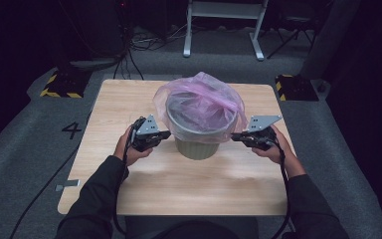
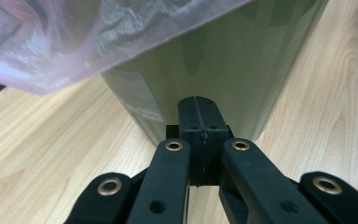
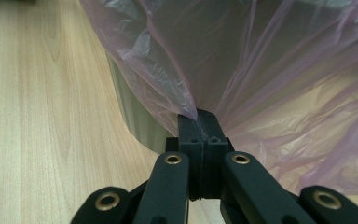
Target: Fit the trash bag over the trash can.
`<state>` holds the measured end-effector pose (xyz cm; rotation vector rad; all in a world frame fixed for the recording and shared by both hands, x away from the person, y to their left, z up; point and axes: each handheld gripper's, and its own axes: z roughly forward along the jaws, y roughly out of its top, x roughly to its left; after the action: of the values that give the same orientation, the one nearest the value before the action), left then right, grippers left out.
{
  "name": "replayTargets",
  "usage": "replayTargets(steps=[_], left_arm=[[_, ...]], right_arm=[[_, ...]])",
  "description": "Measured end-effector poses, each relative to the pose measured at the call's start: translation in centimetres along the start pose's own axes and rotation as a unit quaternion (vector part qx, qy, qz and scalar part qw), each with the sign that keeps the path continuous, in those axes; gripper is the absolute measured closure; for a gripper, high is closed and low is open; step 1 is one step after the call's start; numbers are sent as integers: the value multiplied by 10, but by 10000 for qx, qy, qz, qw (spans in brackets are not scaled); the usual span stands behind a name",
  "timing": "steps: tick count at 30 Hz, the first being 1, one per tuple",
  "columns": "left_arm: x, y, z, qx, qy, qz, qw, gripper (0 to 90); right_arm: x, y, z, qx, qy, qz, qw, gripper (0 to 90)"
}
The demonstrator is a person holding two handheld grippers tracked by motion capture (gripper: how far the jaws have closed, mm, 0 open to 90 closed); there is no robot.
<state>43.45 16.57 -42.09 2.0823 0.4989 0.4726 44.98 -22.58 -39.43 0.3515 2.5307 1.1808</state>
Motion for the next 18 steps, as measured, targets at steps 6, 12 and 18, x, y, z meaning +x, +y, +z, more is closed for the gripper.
replayTargets(steps=[6, 12, 18], left_arm=[[2, -4, -19, -536, 370, -554, 9963, 516], [-11, -6, -41, -817, 817, -428, 9924, 216], [-21, 8, -37, -823, 918, -113, 9923, 186]], right_arm=[[5, 2, -19, -256, -40, -14, 9997, 570], [10, 4, -51, -599, -428, 66, 9973, 388], [8, 32, -72, -964, -749, -16, 9925, 365]])
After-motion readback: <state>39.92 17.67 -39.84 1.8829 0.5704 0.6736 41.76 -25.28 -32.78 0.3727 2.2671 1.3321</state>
